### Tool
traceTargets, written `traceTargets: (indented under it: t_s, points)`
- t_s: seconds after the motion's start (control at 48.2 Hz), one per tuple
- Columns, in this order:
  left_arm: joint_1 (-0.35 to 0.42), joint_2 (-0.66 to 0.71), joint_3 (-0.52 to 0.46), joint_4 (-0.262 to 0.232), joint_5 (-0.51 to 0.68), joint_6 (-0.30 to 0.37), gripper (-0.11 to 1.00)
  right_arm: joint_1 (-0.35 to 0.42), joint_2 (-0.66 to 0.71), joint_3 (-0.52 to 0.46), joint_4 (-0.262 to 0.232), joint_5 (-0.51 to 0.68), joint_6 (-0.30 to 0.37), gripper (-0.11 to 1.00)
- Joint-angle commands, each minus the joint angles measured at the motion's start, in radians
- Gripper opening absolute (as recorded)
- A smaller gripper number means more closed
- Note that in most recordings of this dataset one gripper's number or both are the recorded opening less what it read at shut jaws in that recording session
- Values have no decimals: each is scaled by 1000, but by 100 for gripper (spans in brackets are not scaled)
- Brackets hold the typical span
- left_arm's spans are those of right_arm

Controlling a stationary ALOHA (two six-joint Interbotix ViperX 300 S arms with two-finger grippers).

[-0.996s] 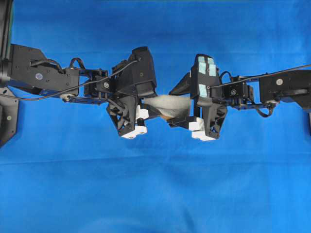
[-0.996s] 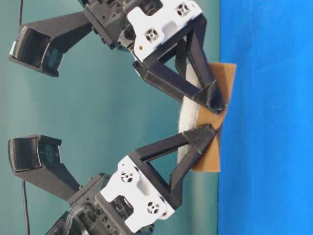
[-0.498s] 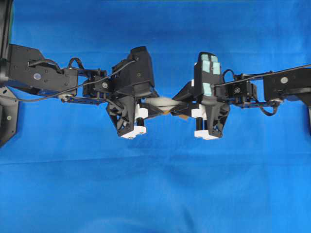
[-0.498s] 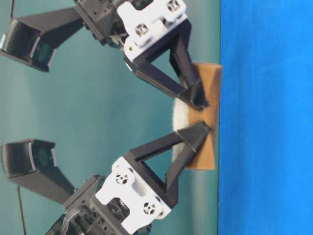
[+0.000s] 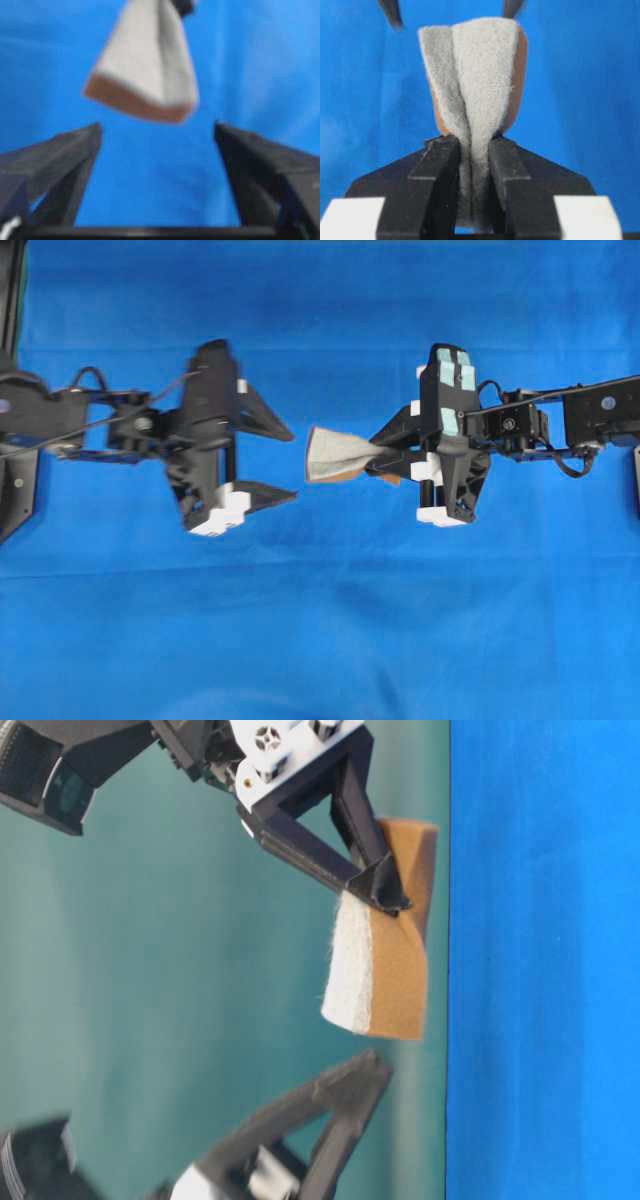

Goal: Hand over the sponge with the left arm and wipe it with the right arm.

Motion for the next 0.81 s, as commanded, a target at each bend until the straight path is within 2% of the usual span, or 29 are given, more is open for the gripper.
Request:
traceTargets:
  t_s: [0.0, 0.249, 0.789]
  points:
    - [-9, -60, 35, 2, -52, 2, 88, 0, -25, -8, -2, -5, -2, 21]
    - [-17, -120, 95, 2, -115, 3, 88, 0, -8, 2, 2, -9, 2, 21]
    - [-18, -121, 98, 2, -118, 18, 88, 0, 328, 29, 34, -204, 52, 21]
